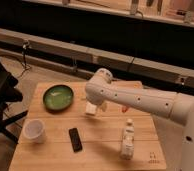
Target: Place the white sponge in the ceramic bowl
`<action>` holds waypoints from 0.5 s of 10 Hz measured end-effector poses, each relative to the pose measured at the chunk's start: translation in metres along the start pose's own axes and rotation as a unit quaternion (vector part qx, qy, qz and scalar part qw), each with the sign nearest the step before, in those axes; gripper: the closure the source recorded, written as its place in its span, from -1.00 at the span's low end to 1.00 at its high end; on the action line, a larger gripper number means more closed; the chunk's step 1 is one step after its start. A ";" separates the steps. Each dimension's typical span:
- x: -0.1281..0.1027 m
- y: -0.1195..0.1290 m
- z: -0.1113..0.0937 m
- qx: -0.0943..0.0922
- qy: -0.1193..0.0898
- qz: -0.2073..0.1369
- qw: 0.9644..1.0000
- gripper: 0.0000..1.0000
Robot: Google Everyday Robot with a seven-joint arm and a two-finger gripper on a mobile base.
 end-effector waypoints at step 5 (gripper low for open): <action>0.016 0.002 0.039 -0.030 -0.036 0.018 0.999 -0.60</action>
